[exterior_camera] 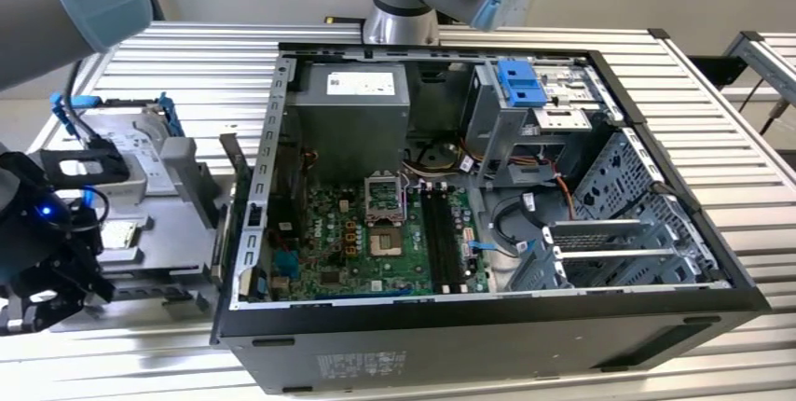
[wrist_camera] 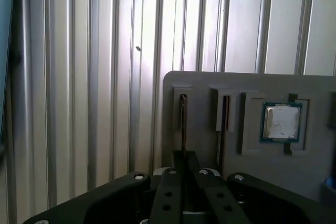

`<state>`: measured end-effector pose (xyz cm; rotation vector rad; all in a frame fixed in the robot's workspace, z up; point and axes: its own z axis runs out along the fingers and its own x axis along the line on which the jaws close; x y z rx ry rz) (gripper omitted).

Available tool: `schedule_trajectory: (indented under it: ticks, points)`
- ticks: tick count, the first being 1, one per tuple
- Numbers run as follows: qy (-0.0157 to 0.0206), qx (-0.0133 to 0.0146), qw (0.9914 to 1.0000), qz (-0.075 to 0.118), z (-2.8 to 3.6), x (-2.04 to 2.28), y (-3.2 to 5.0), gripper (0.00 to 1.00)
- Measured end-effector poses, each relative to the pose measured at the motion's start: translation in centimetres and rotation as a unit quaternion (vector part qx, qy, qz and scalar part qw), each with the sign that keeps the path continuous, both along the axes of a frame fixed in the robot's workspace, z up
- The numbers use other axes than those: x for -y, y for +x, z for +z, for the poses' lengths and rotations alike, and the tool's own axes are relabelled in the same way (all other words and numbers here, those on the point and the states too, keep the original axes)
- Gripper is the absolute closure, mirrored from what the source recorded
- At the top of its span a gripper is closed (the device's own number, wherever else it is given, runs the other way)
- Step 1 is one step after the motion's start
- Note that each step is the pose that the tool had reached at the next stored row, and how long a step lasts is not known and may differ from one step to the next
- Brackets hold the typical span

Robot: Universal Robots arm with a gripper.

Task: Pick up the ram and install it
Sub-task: 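Pick up the ram and move it above insertion slot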

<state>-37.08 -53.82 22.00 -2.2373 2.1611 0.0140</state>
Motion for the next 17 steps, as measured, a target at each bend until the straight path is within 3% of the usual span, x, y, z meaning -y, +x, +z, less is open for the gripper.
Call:
schedule_trajectory:
  ticks: [7,17]
  points:
    - [0.0000,0.0000,1.00000,0.000,1.46,0.00,0.00,1.00]
    - [0.0000,0.0000,1.00000,0.000,2.71,0.00,0.00,1.00]
